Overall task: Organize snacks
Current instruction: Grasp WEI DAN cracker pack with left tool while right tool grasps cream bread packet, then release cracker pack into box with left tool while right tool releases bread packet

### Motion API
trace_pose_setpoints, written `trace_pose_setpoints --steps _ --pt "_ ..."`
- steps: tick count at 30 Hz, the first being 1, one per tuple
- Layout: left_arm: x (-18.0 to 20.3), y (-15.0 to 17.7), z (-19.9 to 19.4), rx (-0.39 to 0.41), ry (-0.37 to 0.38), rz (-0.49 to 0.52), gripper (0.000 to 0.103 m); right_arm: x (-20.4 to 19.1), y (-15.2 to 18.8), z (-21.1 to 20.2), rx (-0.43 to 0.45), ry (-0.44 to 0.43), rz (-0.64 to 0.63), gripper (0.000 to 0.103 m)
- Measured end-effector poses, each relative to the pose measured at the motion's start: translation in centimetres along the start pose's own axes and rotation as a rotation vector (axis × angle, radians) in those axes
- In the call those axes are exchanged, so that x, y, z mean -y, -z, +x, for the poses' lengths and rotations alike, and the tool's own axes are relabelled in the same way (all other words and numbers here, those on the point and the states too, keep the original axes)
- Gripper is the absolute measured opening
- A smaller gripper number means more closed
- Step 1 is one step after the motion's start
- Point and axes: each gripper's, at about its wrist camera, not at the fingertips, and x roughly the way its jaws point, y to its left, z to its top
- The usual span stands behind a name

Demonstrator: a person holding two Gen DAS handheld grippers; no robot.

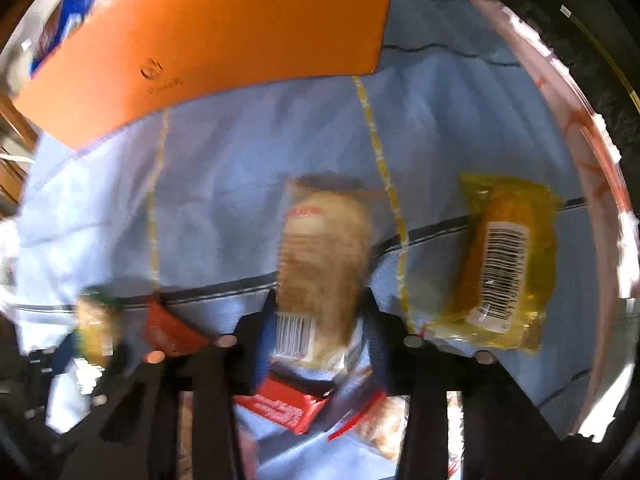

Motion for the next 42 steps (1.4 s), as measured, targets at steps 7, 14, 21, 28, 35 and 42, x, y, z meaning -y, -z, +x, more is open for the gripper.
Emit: trace_pose_setpoints --steps 7,14,21,28,35,42 --pt "-1.2 -3.1 -3.3 0.052 0.022 -0.028 0.046 1.1 -1.6 -3.5 0.085 -0.015 0.003 0.038" --pt "-0.9 -9.4 -8.7 0.198 0.023 -0.018 0.047 -1.4 -4.6 -10.7 0.262 -0.009 -0.094 0.038" --pt "-2.6 -18.5 -11.9 0.386 -0.053 0.024 0.047 -1.5 -11.5 -16.1 0.458 -0.035 -0.111 0.038" --pt "-5.5 -25.1 -9.8 0.409 -0.084 -0.002 0.047 -1.0 -17.9 -17.0 0.558 -0.023 -0.107 0.038" --pt "-6.2 -28.1 -7.5 0.409 -0.088 -0.03 0.047 -2.7 -20.7 -14.7 0.549 -0.028 -0.135 0.038" --pt "-6.5 -28.3 -6.7 0.428 -0.152 -0.058 0.093 -3.6 -21.7 -13.7 0.548 -0.004 -0.14 0.077"
